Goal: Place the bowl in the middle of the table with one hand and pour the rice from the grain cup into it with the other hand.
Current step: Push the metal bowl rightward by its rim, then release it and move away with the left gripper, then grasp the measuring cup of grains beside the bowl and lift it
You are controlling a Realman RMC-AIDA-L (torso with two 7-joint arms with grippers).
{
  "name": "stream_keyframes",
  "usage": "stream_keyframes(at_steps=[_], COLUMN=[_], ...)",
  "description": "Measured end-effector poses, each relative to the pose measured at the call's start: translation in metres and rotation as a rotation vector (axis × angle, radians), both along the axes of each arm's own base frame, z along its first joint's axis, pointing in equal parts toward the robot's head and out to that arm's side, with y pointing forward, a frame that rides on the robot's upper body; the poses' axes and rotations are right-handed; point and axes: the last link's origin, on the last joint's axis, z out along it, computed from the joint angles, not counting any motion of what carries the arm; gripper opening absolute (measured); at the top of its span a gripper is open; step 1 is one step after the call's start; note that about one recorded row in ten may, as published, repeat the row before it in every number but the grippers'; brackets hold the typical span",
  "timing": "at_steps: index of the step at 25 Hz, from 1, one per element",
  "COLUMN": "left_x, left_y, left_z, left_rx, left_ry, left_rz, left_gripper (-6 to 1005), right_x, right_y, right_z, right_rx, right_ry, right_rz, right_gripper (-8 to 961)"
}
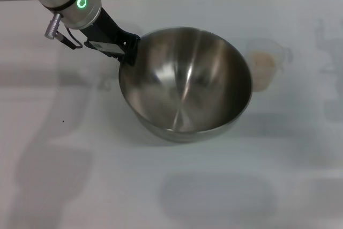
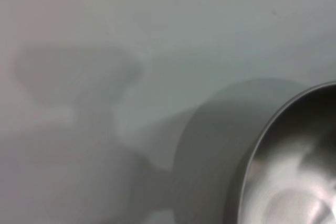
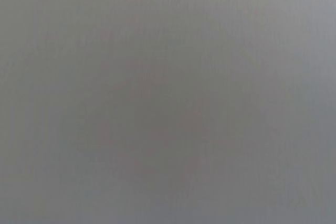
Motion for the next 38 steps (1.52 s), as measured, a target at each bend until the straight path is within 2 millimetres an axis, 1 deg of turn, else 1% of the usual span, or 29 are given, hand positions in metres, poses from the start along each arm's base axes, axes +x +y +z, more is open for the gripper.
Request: stream_keyframes(at_steps=[6,8,11,12,13,14,15,16,17,18,21,22,23,25,26,27,28,30,31,34,36,38], left_x=[-0.001,0.000,0.001,0.004,0.004,0.007,0.012,0.012,0.014,0.014,0.010,0.002,0.002,-0.013,-0.021,-0.037,-0.037,-0.060,-0.068,-0.087,-0.097,-0.112], left_y=[0.001,0.002,0.005,0.008,0.008,0.009,0.010,0.010,0.011,0.011,0.012,0.013,0.013,0.009,0.005,-0.005,-0.005,-0.019,-0.025,-0.044,-0.053,-0.061], left_z=[0.001,0.003,0.012,0.025,0.025,0.034,0.049,0.049,0.068,0.068,0.081,0.089,0.089,0.093,0.096,0.096,0.096,0.089,0.089,0.087,0.086,0.080], left_rx=[0.009,0.018,0.050,0.096,0.096,0.136,0.210,0.210,0.359,0.359,0.537,0.719,0.719,0.875,0.974,1.102,1.102,1.255,1.328,1.465,1.489,1.478], left_ry=[-0.006,-0.005,-0.008,-0.026,-0.026,-0.040,-0.064,-0.064,-0.088,-0.088,-0.100,-0.116,-0.116,-0.122,-0.129,-0.141,-0.141,-0.179,-0.214,-0.364,-0.480,-0.573], left_rz=[-0.001,-0.006,-0.023,-0.047,-0.047,-0.071,-0.118,-0.118,-0.212,-0.212,-0.346,-0.465,-0.465,-0.563,-0.620,-0.683,-0.683,-0.741,-0.767,-0.829,-0.824,-0.779], left_gripper=[169,220,296,303,311,319,326,333,341,349,356,356,357,357,356,356,355,355,354,352,352,352], right_x=[0.000,0.000,0.000,0.000,0.000,0.001,0.001,0.001,0.001,0.001,0.001,0.001,0.001,0.001,0.001,0.001,0.001,0.002,0.003,0.004,0.006,0.010], right_y=[-0.001,-0.001,-0.002,-0.002,-0.002,-0.003,-0.003,-0.003,-0.002,-0.002,-0.002,-0.001,-0.001,-0.001,-0.001,-0.001,-0.002,-0.002,-0.003,-0.005,-0.007,-0.010], right_z=[0.000,0.001,0.001,0.001,0.001,0.001,0.001,0.001,0.000,0.000,-0.001,-0.001,-0.001,-0.001,-0.001,0.000,0.000,0.001,0.001,0.001,0.000,-0.001], right_rx=[0.003,0.005,0.006,0.006,0.006,0.007,0.006,0.006,0.004,0.004,0.000,-0.001,-0.001,-0.002,-0.001,-0.001,0.001,0.006,0.009,0.012,0.011,0.007], right_ry=[0.000,-0.001,-0.002,-0.002,-0.002,-0.002,-0.002,-0.001,-0.001,-0.001,-0.001,-0.001,-0.001,-0.002,-0.002,-0.002,-0.001,0.000,0.002,0.006,0.009,0.013], right_rz=[0.004,0.006,0.006,0.006,0.005,0.005,0.005,0.004,0.003,0.003,0.000,-0.001,-0.001,-0.002,-0.003,-0.003,-0.004,-0.005,-0.006,-0.014,-0.021,-0.030], right_gripper=[507,507,507,507,507,507,506,506,506,506,506,507,507,507,507,507,507,506,506,506,506,506])
